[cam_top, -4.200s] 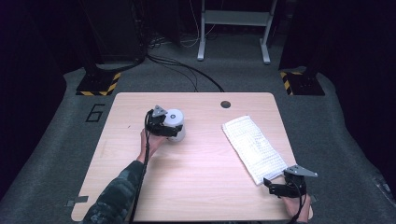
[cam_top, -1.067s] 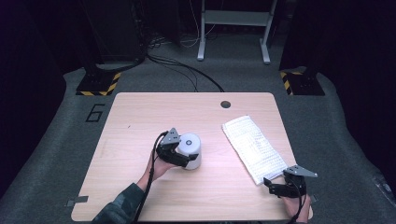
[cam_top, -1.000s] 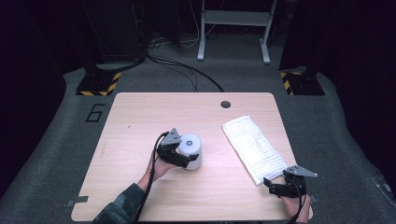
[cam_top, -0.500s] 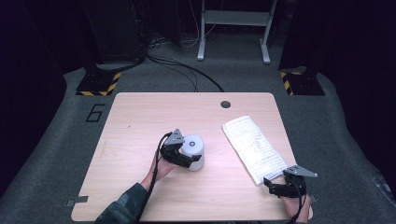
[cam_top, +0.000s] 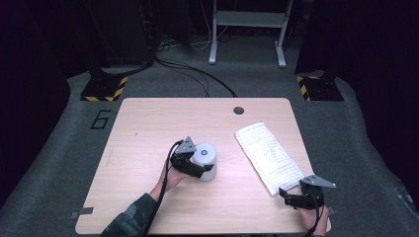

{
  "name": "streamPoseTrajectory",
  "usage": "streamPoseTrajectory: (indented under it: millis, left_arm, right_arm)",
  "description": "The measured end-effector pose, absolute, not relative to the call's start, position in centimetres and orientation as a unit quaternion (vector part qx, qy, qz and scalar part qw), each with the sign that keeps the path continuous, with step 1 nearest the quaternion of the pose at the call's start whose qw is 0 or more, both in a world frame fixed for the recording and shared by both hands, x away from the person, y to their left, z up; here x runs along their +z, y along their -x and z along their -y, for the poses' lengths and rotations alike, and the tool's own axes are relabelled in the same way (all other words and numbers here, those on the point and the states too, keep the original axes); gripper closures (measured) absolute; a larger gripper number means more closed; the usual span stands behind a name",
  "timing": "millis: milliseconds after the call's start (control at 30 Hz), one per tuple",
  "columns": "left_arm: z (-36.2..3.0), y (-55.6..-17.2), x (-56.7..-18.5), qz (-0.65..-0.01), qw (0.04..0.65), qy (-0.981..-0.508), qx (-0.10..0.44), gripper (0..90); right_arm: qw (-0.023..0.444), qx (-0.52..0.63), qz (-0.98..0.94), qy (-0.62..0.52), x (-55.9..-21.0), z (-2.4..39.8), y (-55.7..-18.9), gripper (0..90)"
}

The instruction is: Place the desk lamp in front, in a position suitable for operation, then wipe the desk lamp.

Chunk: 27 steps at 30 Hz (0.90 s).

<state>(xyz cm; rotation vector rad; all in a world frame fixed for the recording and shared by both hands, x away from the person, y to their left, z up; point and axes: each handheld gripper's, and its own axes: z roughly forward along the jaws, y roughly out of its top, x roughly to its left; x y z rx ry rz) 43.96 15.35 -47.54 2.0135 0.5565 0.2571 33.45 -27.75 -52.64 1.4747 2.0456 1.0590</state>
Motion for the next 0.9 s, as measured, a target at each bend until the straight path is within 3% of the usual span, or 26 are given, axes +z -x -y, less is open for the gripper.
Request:
streamPoseTrajectory:
  millis: [333,567,900]
  left_arm:
    - [-15.2,-43.9,-47.6,-0.223,0.494,-0.833,0.108,8.8]
    - [-15.0,-43.6,-47.7,-0.216,0.495,-0.833,0.12,8.8]
    - [-15.0,-43.6,-47.8,-0.216,0.497,-0.832,0.12,8.8]
  right_arm:
    - [0.194,0.386,-0.728,-0.532,-52.5,28.0,-33.6,2.3]
    - [0.206,0.394,-0.717,-0.536,-50.5,28.0,-34.4,2.7]
    - [0.196,0.347,-0.756,-0.519,-47.3,25.0,-40.5,1.7]
